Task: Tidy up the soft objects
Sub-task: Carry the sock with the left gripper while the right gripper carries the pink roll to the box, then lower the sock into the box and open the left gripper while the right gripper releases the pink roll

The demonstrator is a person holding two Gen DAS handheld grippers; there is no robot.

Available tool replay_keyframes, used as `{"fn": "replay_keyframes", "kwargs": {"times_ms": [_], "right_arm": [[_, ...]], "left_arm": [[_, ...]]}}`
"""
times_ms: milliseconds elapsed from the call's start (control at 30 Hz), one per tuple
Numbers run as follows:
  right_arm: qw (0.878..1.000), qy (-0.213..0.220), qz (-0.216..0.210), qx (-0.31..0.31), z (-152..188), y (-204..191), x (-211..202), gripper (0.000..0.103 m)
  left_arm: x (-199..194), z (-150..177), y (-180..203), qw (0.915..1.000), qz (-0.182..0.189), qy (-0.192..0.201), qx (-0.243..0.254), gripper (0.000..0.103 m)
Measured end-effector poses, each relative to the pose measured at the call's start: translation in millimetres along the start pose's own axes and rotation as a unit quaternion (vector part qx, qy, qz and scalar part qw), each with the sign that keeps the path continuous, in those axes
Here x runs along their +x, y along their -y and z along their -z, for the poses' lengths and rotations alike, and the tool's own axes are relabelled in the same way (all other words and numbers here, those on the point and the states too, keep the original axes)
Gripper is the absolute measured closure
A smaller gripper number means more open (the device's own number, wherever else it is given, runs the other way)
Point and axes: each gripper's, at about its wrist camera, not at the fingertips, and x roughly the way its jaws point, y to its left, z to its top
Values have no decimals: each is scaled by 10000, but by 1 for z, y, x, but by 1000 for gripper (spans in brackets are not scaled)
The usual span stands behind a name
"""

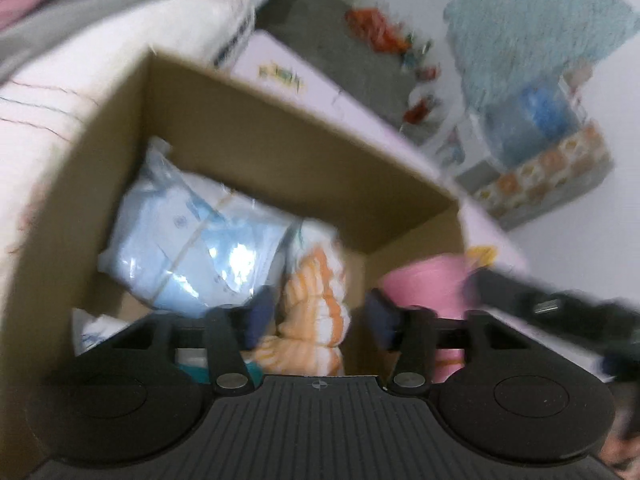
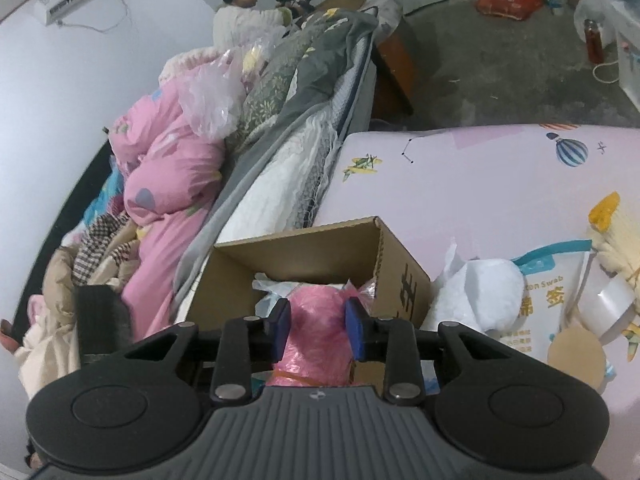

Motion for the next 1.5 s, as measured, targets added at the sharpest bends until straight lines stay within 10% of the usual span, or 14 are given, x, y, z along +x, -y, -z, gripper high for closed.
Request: {"fn": "replay_keyframes", "kwargs": {"times_ms": [167, 333, 633, 800, 1067, 1367, 1500], "right_arm": [[9985, -180, 442, -263, 8, -22, 23, 78], [9941, -7, 792, -747, 16, -39, 24, 78], [9909, 215, 880, -995, 18, -40, -2, 78], [9930, 268, 872, -752, 15, -25, -4, 78], [9943, 222, 822, -638, 15, -14, -1, 78], [9923, 262, 893, -820, 19, -16, 5, 77], [9936, 311, 848, -685, 18, -13, 5, 77]], "left_arm": [[-32, 12, 13, 9937, -311, 483, 963, 57], [-24, 31, 23, 9849, -337, -114, 1694, 75], [-6, 88, 64, 9237, -426, -1375, 3551, 76], [25, 95, 66, 9260, -514, -1430, 3456, 96], [29, 37, 44, 9742, -208, -912, 2053, 97], [6, 56, 42, 9553, -318, -1257, 2657, 93], [7, 36, 30, 9694, -399, -1059, 2176, 93]]}}
